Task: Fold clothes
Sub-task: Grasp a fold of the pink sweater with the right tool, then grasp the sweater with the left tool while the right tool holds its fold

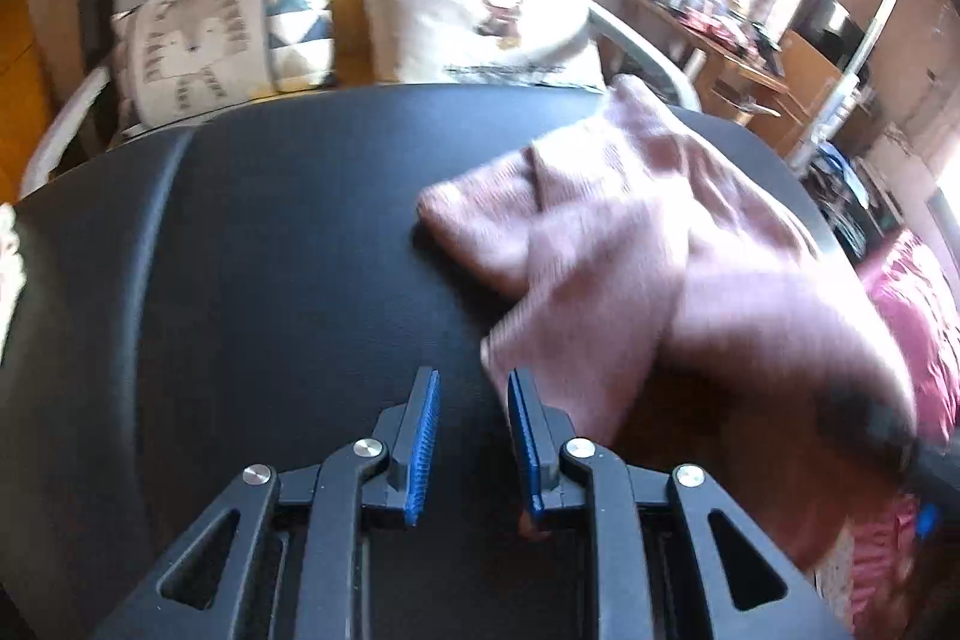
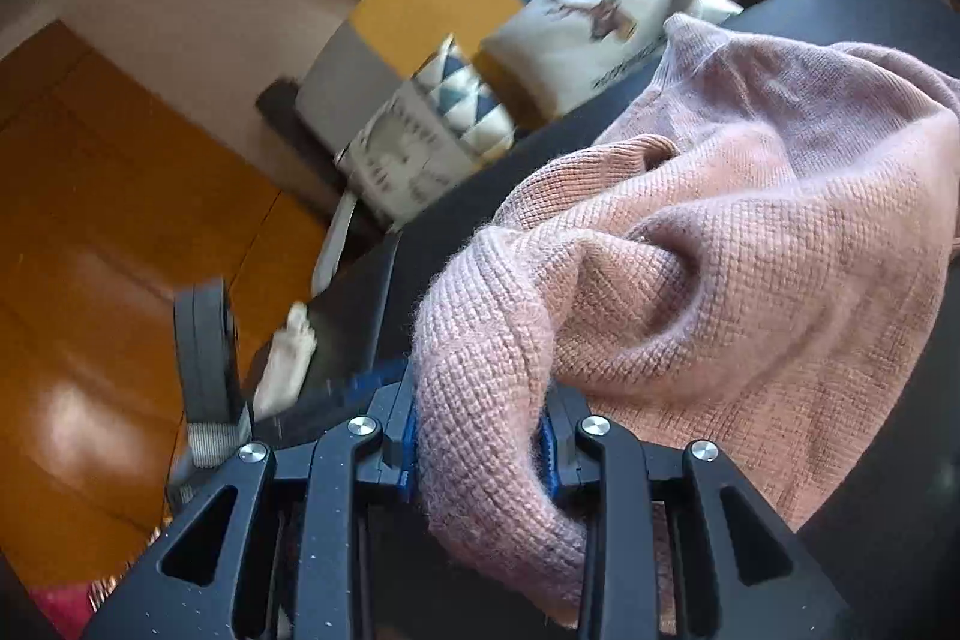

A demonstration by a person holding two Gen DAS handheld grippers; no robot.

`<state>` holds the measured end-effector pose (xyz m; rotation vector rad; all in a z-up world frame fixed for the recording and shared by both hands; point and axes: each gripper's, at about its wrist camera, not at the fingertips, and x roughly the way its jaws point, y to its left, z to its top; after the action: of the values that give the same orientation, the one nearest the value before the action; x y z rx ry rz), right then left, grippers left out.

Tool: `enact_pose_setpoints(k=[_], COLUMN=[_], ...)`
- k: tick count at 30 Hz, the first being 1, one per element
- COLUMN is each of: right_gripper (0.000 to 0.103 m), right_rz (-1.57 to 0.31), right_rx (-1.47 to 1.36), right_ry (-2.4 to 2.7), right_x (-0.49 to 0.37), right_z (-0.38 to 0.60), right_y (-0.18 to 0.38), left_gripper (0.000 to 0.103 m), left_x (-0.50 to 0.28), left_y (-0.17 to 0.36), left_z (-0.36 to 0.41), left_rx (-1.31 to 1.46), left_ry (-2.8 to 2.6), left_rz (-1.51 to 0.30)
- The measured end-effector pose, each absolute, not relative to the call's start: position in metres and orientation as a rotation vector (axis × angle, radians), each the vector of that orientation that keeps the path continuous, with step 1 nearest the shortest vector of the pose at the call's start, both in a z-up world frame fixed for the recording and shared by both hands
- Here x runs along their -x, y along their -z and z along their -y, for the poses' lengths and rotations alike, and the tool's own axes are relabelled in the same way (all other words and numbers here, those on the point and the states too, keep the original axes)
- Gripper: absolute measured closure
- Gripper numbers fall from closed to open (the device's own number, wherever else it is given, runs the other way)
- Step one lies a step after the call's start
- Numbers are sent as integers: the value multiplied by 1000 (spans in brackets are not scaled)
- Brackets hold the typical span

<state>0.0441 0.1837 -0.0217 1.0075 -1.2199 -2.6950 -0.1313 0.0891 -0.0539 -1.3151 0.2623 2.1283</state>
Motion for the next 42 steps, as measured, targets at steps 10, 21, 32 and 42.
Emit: enact_pose_setpoints(k=[10,21,32,42], right_gripper=[61,25,25,21], right_rz=[1069,645,627,573], right_rx=[-1186,-1201,-1628,-1813], right_ry=[2713,3278,3246,3163], right_x=[-54,-91,-34,-14], right_z=[-165,-285,-372,-359], right_y=[47,-6,49,95], left_gripper=[79,65,58,58], left_x=[129,130,117,122], left_y=[61,78,118,92], left_z=[-119,-224,-265,-244], left_rx=[1306,1178,1057,1163], left_ry=[-2179,-2169,-2161,-1942], left_rz=[-431,-731,-944,-707])
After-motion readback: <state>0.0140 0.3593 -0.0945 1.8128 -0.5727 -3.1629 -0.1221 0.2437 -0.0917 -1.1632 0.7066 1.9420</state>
